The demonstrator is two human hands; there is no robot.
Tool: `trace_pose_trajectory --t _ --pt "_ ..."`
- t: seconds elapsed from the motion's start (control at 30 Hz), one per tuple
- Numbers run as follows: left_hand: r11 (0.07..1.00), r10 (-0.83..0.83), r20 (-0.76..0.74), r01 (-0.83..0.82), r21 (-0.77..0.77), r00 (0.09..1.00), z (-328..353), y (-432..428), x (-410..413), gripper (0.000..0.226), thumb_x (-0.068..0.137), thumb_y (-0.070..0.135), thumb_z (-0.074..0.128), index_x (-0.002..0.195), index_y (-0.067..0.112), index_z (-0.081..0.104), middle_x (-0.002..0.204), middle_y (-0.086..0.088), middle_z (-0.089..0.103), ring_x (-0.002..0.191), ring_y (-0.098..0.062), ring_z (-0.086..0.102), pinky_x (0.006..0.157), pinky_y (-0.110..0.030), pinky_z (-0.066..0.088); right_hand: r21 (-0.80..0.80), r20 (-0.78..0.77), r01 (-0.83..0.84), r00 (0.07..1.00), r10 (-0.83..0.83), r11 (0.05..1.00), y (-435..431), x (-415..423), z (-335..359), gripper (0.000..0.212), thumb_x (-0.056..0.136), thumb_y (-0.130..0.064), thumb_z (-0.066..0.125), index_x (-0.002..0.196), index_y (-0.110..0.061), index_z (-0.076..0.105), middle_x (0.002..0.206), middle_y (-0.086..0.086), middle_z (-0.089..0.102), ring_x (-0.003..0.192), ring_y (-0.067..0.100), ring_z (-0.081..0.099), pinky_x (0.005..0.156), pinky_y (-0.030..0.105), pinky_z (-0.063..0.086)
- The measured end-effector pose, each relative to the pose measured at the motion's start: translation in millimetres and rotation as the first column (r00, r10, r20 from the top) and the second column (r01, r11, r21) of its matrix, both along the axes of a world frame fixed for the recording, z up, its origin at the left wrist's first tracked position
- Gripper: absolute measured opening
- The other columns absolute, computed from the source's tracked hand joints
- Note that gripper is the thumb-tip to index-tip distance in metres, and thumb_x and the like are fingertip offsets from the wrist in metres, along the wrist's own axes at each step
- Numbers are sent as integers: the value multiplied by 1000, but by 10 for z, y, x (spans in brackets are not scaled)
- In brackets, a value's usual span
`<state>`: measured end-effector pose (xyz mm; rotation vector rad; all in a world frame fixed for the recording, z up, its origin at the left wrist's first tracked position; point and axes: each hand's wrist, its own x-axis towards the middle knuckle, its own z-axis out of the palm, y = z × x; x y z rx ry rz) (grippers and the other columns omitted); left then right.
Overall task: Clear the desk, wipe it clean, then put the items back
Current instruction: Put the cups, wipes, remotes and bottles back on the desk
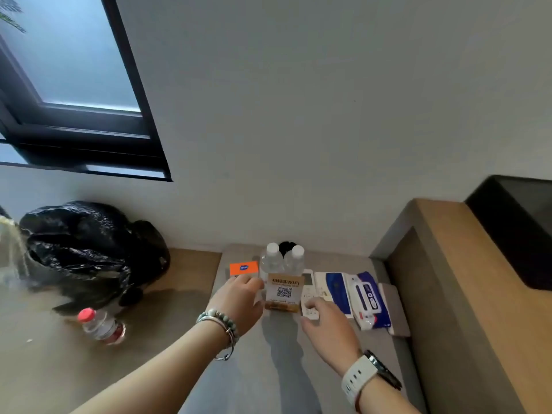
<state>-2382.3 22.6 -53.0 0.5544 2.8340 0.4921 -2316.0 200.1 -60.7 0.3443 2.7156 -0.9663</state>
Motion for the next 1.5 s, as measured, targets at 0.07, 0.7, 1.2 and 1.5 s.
trace_pose_trajectory --t 0.07,0.7,1.2,1.5 --pt "1000 24 30 -24 -12 999 -75 22 -208 36 92 29 48 128 23 49 128 3 50 117 -19 46 93 -29 42 -21 15 12 1000 -12 1000 45 -212 -101 26 95 -30 51 120 -23 53 123 -6 53 102 7 50 79 17 37" --pt "999 -30 245 27 17 969 -850 1192 -883 31 93 28 45 123 23 51 125 4 51 112 -16 50 90 -30 45 -71 202 144 971 -127 987 986 -1075 -930 26 94 -29 54 119 -23 52 122 -4 54 106 11 53 79 18 41" --pt "915 274 699 -403 23 661 -1898 2099 -850 31 90 25 55 121 19 49 122 -3 54 94 -16 55 80 -22 43 -48 329 448 851 -409 893 1954 -778 -1774 34 94 -24 56 126 -14 50 135 6 45 126 23 44 89 27 42" --pt "801 374 771 -599 12 515 -2284 2264 -830 55 91 21 55 140 12 31 136 -12 43 113 -28 50 87 -31 42 51 405 494 784 -470 868 2286 -1003 -2239 58 88 -30 61 139 -24 35 138 4 43 126 29 41 103 47 39"
